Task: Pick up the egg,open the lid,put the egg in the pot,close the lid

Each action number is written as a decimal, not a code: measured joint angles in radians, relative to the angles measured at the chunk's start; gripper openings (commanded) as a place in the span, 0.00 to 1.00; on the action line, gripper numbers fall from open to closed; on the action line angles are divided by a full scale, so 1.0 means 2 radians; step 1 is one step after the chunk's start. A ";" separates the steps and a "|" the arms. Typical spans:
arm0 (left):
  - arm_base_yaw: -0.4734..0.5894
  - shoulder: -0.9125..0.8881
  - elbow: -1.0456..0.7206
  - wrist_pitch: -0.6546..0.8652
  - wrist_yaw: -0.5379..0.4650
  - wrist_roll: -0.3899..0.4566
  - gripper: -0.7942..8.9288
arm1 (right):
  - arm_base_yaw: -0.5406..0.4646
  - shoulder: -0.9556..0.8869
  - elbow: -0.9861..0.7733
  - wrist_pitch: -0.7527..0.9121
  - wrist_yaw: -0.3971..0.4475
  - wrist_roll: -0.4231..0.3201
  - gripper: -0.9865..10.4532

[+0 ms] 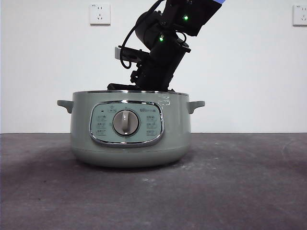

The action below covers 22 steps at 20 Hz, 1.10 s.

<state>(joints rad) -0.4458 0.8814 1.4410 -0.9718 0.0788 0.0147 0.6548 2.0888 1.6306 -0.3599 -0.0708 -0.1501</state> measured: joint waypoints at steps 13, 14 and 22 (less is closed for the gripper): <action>0.000 0.075 0.000 0.052 0.002 0.001 0.07 | -0.025 -0.273 0.002 -0.134 0.114 0.005 0.44; 0.000 0.093 0.000 0.067 0.002 0.002 0.07 | -0.034 -0.311 0.002 -0.148 0.115 0.010 0.44; 0.000 0.220 0.000 0.163 0.028 0.002 0.07 | -0.052 -0.488 0.003 -0.195 0.117 0.020 0.44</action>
<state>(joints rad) -0.4461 1.3209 1.4410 -0.6449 0.1356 0.0189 0.5499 1.1130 1.6363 -0.7490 0.1638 -0.1108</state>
